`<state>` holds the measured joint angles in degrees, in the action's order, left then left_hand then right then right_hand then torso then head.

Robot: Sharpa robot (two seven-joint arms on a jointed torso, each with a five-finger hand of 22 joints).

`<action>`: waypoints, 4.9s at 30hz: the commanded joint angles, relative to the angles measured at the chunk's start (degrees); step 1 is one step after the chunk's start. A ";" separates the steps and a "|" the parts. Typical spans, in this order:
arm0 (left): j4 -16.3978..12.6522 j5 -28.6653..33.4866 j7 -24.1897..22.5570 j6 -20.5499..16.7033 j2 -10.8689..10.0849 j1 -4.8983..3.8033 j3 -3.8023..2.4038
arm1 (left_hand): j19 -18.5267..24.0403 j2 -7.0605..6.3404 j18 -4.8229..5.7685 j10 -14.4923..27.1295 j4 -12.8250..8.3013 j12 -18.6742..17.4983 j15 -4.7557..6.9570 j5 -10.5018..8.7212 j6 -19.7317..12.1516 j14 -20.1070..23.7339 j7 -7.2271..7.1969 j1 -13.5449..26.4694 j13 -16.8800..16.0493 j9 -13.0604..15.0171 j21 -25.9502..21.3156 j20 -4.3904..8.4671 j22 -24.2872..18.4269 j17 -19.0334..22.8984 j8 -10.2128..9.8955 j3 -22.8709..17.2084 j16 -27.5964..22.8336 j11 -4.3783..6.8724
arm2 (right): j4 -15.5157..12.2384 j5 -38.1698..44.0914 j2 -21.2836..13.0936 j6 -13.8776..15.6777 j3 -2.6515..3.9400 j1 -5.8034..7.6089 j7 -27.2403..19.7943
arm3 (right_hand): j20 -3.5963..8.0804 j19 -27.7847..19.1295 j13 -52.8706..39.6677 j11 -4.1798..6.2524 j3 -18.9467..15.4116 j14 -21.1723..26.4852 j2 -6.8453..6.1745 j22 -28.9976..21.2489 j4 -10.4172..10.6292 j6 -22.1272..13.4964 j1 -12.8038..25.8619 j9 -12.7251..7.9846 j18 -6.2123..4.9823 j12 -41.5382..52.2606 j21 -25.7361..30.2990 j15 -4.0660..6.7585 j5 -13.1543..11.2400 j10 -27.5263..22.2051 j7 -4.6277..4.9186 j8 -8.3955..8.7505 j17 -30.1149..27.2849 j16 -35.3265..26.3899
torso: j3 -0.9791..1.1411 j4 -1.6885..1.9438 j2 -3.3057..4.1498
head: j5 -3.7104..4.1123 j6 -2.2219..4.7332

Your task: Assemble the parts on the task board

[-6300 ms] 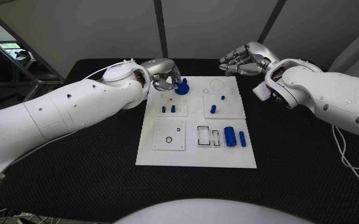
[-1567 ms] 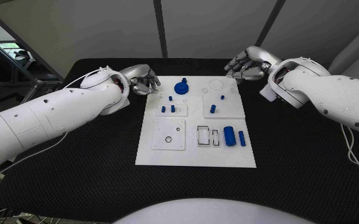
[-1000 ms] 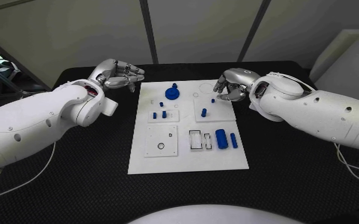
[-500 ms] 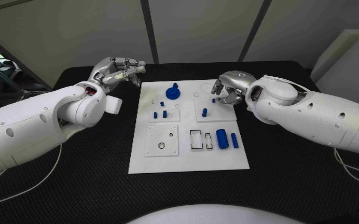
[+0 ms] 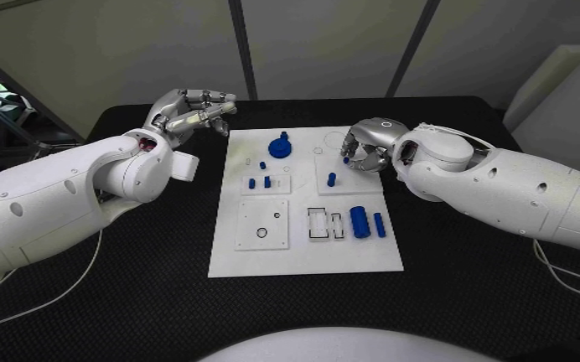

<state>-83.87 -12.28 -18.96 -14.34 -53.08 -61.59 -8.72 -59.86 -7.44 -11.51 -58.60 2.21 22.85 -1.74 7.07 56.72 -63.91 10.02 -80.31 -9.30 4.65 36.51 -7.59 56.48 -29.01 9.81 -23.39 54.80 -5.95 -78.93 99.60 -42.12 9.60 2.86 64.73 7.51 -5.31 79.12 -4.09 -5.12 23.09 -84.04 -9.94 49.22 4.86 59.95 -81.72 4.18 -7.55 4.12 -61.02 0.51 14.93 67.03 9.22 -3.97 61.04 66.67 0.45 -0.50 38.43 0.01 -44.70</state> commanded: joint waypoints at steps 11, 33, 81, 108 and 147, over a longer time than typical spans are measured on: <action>0.13 0.74 -0.88 0.84 0.21 -0.08 -0.04 | 0.53 0.60 1.03 0.53 -0.08 0.28 -0.09 0.32 -0.24 0.51 0.09 0.18 -0.11 -0.08 -0.45 -0.05 -0.20 0.16 0.37 0.32 -0.43 -0.18 | 1.39 0.80 1.40 -2.04 0.01 -0.35 0.23 | -0.09 -0.19 -0.29 0.38 1.65 -2.22 1.52 3.96 -0.94 1.74 0.28 0.39 0.91 0.63 -3.74 -0.16 0.22 1.47 -0.43 -0.73 1.77 2.45 | 0.04 -0.06 -0.02 | -0.11 -0.23; 0.52 0.74 -0.01 0.88 0.28 -0.08 -0.05 | 0.39 0.84 1.02 0.91 -0.23 0.47 -0.14 0.36 -0.48 0.47 0.21 0.02 -0.17 -0.14 -0.78 -0.07 -0.43 0.31 0.35 0.44 -0.59 -0.26 | 0.32 1.96 1.10 3.15 0.03 -0.67 1.19 | 0.91 0.58 -1.60 1.85 5.09 -2.14 4.96 10.39 -4.67 5.57 -1.72 1.74 1.76 1.87 -9.13 1.05 -2.14 5.76 -1.73 -2.71 3.04 4.40 | 0.06 -0.06 -0.06 | -0.09 -0.46; 1.63 0.74 0.69 1.57 2.25 -0.10 -0.05 | 0.29 0.87 1.04 1.27 -0.25 0.58 -0.23 0.34 -0.71 0.54 0.33 0.10 -0.20 -0.19 -1.01 -0.11 -0.60 0.44 0.32 0.66 -0.74 -0.38 | -13.24 -1.80 6.15 5.34 0.08 -3.74 -1.10 | 0.92 0.43 -1.92 1.77 4.87 -2.09 4.33 11.45 -4.99 5.75 -0.13 2.07 1.87 1.39 -10.11 1.01 -2.69 5.89 -1.60 -2.76 3.20 4.85 | -0.05 0.05 0.00 | -6.92 -2.01; 2.20 0.75 0.73 2.23 3.22 -0.11 -0.06 | 0.23 0.98 1.07 1.46 -0.11 0.74 -0.31 0.29 -0.81 0.56 0.38 0.34 -0.23 -0.20 -1.22 -0.17 -0.75 0.52 0.35 0.88 -0.82 -0.45 | -11.67 -1.80 8.32 1.20 -1.98 -5.31 -1.33 | 0.89 0.28 -1.99 1.70 4.56 -2.06 4.33 11.56 -4.95 5.61 0.41 2.14 1.86 1.15 -10.23 0.94 -2.70 5.74 -1.52 -2.68 3.15 4.91 | -0.07 -0.01 -0.07 | -7.70 -3.22; 2.34 0.75 0.97 2.79 3.27 -0.11 -0.06 | 0.20 1.03 1.06 1.57 -0.10 0.84 -0.33 0.27 -0.87 0.57 0.38 0.39 -0.26 -0.21 -1.37 -0.20 -0.84 0.57 0.38 1.00 -0.87 -0.46 | -10.71 0.47 9.62 -2.54 -2.87 -5.92 0.91 | 0.82 0.00 -2.16 1.68 3.72 -1.99 4.31 11.66 -4.74 5.42 1.43 2.28 1.85 0.83 -10.38 0.89 -3.05 5.62 -1.56 -2.58 3.05 5.01 | -0.05 -0.02 -0.04 | -8.06 -3.93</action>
<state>-81.47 -11.76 -17.91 -12.31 -49.82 -61.59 -8.73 -59.87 -6.76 -11.51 -57.35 2.13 23.41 -1.96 7.07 56.30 -63.69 10.44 -80.08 -9.51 4.53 35.40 -7.59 55.71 -28.50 9.81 -22.83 54.13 -6.39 -89.63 99.28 -32.47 9.23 0.28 58.91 7.67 -4.49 79.55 -6.16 -3.29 27.19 -83.84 -5.49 60.85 0.10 65.06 -80.86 6.53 -6.67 5.19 -71.21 1.14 12.25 72.78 7.80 -6.42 64.17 71.32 0.41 -0.51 38.34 -8.07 -48.63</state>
